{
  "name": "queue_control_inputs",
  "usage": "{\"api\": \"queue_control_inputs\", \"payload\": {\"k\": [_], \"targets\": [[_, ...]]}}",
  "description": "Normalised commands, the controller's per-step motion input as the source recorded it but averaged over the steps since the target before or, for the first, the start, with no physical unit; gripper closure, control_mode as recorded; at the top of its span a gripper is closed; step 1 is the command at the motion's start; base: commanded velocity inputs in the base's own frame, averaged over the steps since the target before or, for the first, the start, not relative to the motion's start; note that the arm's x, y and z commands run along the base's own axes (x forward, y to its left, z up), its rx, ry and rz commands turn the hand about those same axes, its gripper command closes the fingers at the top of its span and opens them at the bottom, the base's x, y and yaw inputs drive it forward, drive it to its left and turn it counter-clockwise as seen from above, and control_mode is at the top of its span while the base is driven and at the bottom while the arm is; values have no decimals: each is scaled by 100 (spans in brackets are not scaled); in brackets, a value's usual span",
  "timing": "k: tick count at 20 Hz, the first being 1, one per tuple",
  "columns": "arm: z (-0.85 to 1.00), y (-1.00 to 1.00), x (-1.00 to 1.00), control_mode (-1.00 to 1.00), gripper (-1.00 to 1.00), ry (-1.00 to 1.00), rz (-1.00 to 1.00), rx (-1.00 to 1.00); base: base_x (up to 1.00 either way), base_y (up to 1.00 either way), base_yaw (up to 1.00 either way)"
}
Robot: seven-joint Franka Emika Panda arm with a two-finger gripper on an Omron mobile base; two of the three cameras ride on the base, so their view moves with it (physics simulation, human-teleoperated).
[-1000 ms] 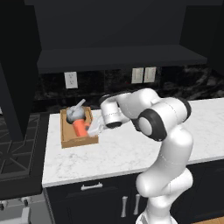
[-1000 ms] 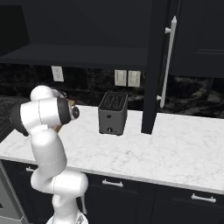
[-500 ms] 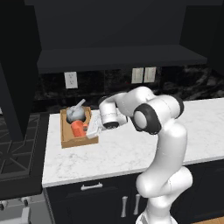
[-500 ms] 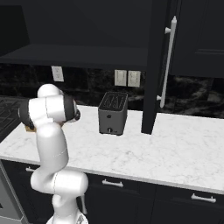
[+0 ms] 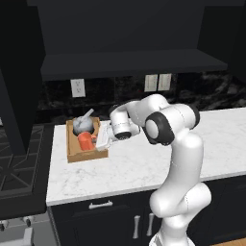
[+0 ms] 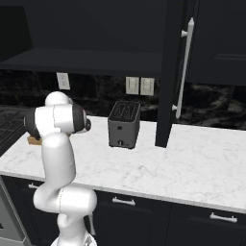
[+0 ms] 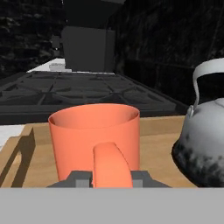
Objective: Pick the kettle from the counter and place it on the tray. Then pick the mug from the cabinet and place it on the tray. Then close the cabinet doors.
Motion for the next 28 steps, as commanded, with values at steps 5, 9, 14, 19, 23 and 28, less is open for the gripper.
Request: {"api": "queue_control_inputs", "payload": {"k": [5, 9, 14, 19, 23, 28], "targets": [[-8, 0, -5, -100, -100, -2, 1, 0, 0, 0, 0], [-1, 0, -7, -100, -100, -2, 1, 0, 0, 0, 0], [0, 0, -11, -100, -100, 0, 0, 0, 0, 0, 0], [0, -3, -28, -100, -100, 0, -1, 1, 0, 0, 0], [9, -19, -30, -100, -100, 0, -5, 3, 0, 0, 0], [21, -25, -16, -100, -100, 0, -10, 1, 0, 0, 0]]}}
